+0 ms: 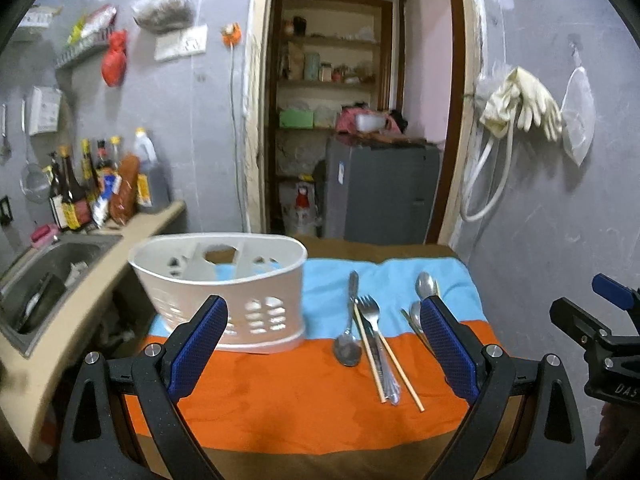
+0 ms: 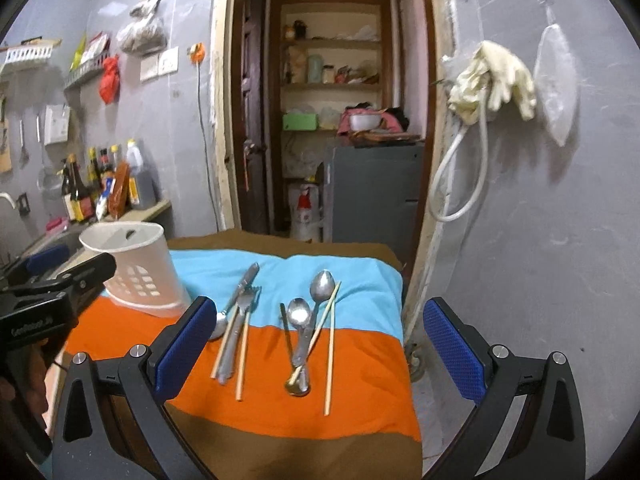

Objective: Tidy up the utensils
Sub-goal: 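Lower the left tool toward the silver spoon while the right tool approaches the chopsticks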

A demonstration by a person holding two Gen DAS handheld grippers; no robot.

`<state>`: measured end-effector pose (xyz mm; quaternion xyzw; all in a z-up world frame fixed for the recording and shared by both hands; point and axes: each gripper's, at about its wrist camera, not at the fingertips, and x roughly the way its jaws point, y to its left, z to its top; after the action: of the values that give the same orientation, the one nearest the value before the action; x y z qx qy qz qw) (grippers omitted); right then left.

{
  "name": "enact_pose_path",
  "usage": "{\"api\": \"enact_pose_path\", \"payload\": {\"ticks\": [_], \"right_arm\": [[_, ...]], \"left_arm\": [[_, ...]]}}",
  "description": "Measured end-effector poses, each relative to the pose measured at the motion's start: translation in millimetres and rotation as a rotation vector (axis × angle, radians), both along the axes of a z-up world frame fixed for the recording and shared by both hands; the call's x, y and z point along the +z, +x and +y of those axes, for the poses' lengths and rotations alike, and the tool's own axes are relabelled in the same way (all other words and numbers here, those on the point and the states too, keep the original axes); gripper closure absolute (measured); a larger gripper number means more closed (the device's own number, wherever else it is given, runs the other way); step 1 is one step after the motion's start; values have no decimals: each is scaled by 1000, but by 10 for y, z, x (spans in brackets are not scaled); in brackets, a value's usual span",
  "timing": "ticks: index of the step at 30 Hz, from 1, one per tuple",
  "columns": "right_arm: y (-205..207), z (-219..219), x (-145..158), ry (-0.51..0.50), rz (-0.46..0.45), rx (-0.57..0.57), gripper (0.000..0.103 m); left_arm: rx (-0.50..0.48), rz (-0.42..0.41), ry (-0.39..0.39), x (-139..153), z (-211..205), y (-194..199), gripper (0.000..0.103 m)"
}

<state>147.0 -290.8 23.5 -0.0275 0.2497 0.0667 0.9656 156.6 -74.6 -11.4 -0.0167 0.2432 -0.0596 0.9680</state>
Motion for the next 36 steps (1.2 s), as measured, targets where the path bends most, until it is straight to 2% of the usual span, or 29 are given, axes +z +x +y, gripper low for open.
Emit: {"api": "enact_pose_path", "payload": {"ticks": [5, 9, 15, 19, 22, 27, 31, 36], "right_arm": [[339, -175, -230, -8, 38, 44, 3], [590, -265, -453, -3, 89, 57, 21], [864, -377, -752, 36, 167, 56, 36], [980, -405, -875, 63, 217, 63, 47], [1069, -410, -958, 64, 256, 73, 56], [1143, -408, -1041, 79, 293, 85, 60], [1157, -397, -1071, 81, 305, 96, 64], [1223, -412, -1138, 93, 338, 99, 73]], "left_arm": [[20, 82, 0, -320, -110, 368, 9], [47, 132, -10, -555, -135, 569, 11], [89, 227, -36, -873, -149, 761, 18], [109, 288, -70, -1021, -134, 825, 29], [120, 337, -114, -1107, -103, 880, 37], [142, 418, -193, -1211, -49, 920, 48], [150, 420, -214, -1197, -13, 899, 50], [151, 433, -239, -1199, -8, 863, 59]]}}
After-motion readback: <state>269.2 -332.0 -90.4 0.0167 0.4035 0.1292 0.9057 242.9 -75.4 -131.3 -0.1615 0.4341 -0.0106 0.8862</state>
